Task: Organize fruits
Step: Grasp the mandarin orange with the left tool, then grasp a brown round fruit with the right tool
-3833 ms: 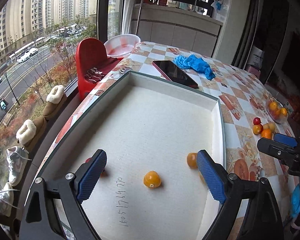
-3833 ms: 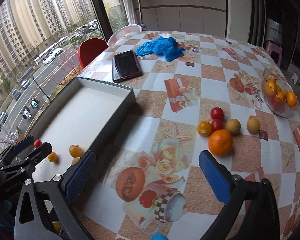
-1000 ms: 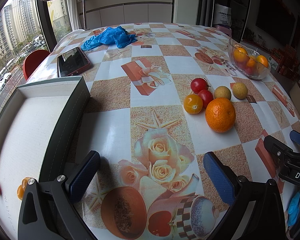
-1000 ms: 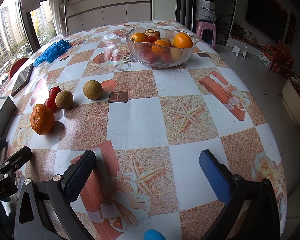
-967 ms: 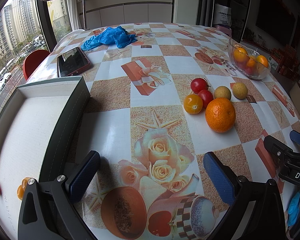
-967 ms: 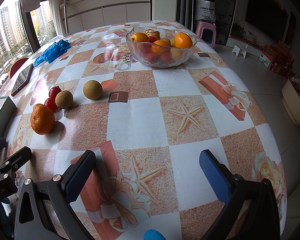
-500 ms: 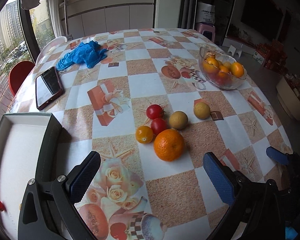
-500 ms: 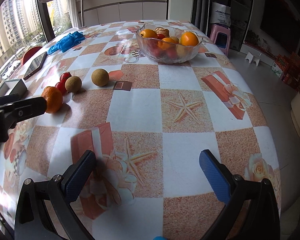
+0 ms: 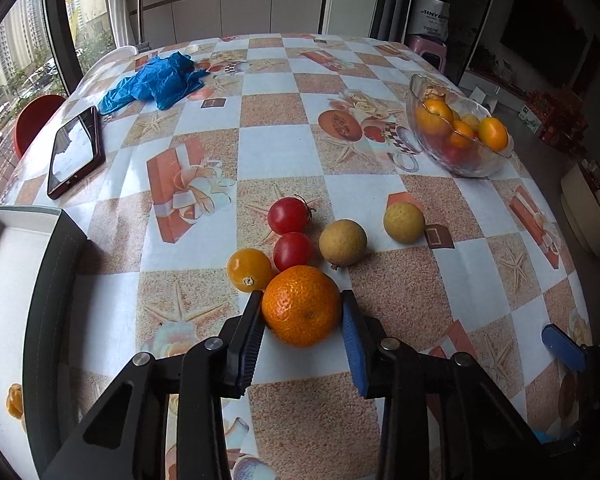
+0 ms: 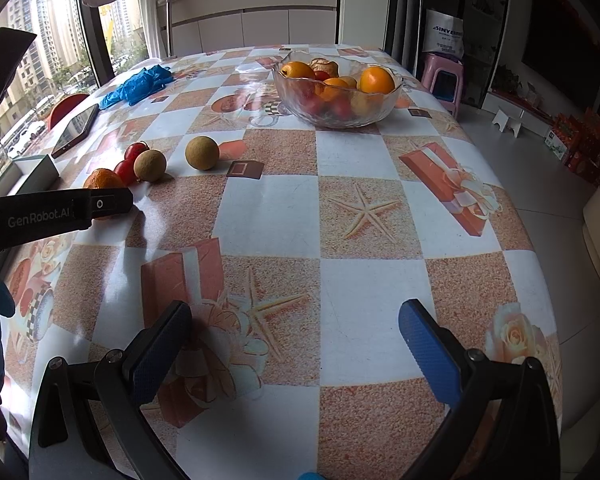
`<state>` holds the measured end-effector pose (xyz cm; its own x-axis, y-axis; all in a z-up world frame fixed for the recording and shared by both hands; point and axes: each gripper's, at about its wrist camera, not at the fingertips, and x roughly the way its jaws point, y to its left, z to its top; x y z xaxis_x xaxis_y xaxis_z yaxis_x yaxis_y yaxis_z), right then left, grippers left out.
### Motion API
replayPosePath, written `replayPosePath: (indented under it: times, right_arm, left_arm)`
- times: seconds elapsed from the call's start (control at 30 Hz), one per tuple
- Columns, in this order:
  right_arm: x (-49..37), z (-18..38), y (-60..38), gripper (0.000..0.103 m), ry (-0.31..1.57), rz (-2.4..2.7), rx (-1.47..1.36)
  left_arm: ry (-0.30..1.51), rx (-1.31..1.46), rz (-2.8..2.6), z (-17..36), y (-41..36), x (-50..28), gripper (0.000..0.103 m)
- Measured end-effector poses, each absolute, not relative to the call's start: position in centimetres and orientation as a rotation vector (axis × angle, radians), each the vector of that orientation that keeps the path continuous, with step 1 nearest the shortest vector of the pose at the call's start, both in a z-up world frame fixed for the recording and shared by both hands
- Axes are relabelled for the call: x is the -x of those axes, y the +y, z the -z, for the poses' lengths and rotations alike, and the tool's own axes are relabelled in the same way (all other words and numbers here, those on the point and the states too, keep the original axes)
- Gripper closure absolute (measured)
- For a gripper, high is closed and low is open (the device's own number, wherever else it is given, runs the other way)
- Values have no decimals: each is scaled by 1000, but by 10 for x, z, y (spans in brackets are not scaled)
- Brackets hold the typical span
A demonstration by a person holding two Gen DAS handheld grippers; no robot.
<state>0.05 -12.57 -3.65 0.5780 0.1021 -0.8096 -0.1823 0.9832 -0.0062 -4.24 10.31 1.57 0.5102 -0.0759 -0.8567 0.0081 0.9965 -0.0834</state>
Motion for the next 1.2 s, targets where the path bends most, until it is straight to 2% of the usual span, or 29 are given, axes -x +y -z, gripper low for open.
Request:
replayPosePath:
  times: [0.33,0.47,0.7,0.83,0.87,0.93,0.97,1.2]
  right_arm:
    - [-27,32,-108,0,1025,-192,57]
    - [-49,33,-84,3,1026,-202,85]
    - [-87,29,-53,23,990,-223,114]
    - [-98,29,-42,29,970,-244,132]
    - [-99,29,-40,35,962,-250,134]
    - [-98,27,-38,55,945,-268,133]
    - [-97,26,-37,73,941,-274,126]
    - [-73,18,-59,74,951,-321,-11]
  left_arm:
    - [1001,13,86,-15,128,73,64]
    - [999,30,91,-15,145,86,64]
    - [997,58,97,-14,167,96,64]
    - [994,53,109,-14,169,96,64]
    - [992,51,112,-14,168,96,64]
    - [986,44,117,-13,168,97,64]
    - [984,40,120,-13,168,97,64]
    - [962,38,137,-13,170,103,64]
